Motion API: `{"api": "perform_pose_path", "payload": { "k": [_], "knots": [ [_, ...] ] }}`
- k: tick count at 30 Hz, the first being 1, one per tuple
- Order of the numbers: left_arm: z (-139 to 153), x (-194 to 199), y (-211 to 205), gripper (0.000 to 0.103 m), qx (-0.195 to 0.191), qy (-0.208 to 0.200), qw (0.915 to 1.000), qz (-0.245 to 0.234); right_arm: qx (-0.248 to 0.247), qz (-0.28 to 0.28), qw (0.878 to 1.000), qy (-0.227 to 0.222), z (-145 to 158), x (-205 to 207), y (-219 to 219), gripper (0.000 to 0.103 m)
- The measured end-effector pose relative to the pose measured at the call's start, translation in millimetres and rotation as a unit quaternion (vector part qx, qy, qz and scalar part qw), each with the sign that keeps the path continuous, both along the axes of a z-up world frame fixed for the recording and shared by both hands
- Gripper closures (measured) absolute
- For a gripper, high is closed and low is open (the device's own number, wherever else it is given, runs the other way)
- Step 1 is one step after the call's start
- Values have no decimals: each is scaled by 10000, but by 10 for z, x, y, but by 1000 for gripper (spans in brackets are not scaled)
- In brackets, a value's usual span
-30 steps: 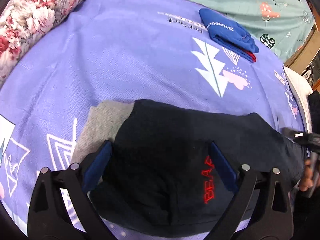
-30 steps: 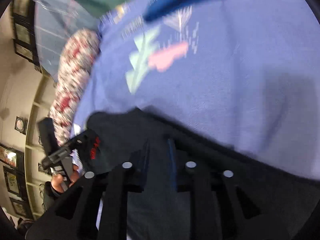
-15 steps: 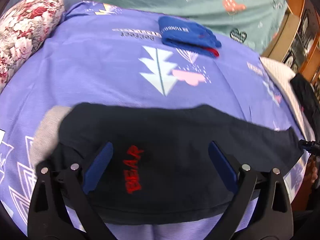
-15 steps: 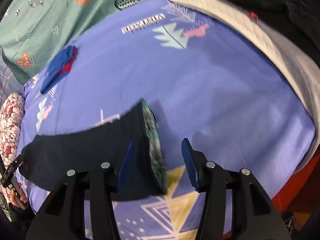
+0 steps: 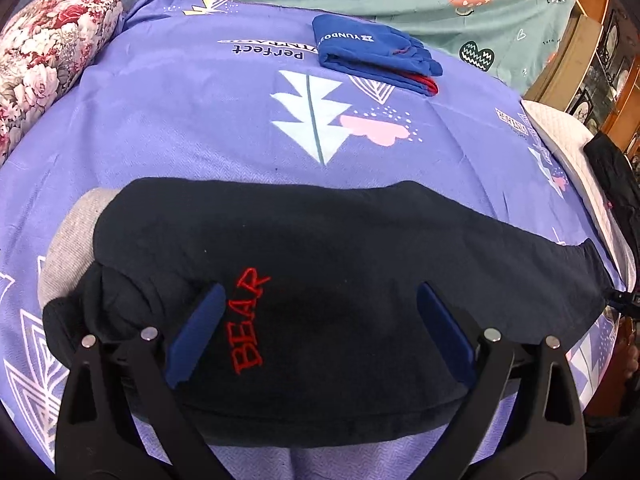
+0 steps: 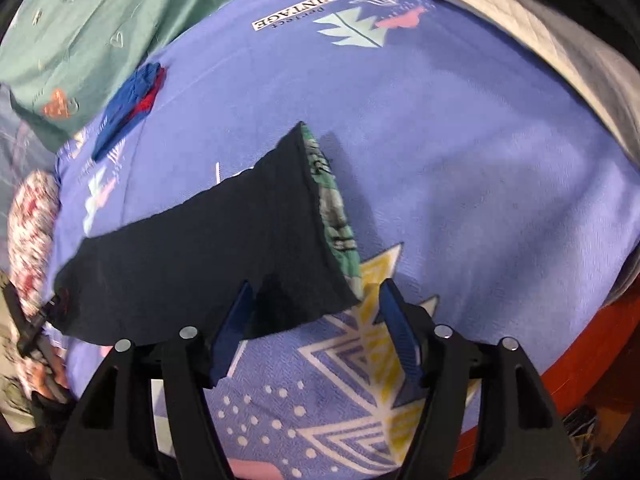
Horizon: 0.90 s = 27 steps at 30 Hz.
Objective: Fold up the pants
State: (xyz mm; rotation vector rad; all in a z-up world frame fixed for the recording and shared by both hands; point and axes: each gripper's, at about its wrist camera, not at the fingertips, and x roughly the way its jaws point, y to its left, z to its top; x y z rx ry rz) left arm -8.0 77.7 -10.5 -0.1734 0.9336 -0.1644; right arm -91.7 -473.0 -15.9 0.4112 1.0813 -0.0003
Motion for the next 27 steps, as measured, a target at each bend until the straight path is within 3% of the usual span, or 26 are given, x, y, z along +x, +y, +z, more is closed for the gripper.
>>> {"api": "perform_pose_path", "payload": {
  "k": [1,2,3,6,9,13,15,17,18,20,21,27],
  "knots": [
    [4,-11,24,5,-77,-29,10000,1,52,97,9999,-43,-4,18,32,48],
    [7,-13,34,5,-126,-43,9999,-1,112,146,9998,-60,-15,20,61,71],
    [7,-14,53,5,-188,-54,9998,-3,277,204,9994,8,-52,35,72,81],
    [12,-19,110,5,-398,-91,9992,6,442,112,9984,-337,14,-4,57,81],
    [6,-15,149,5,-555,-81,9984,5,390,211,9946,-934,307,-28,215,82],
    [8,-22,176,5,-659,-98,9978,10,195,1350,9797,-1469,694,125,1072,82],
    [0,-8,172,5,-637,-75,9979,35,321,2006,9687,-1428,701,254,1544,82],
    [5,-10,163,5,-616,-90,9981,34,468,2643,9573,-1076,514,383,2034,79],
    [9,-14,162,5,-614,-103,9981,41,463,2870,9533,-814,371,442,2219,68],
    [11,-23,179,5,-650,-125,9978,55,312,3210,9464,-196,5,490,2493,60],
    [12,-24,191,5,-682,-121,9976,50,217,3275,9438,-379,-11,449,2515,54],
    [9,-10,238,5,-863,-107,9962,67,238,3477,9334,-853,417,329,2365,53]
  ]
}}
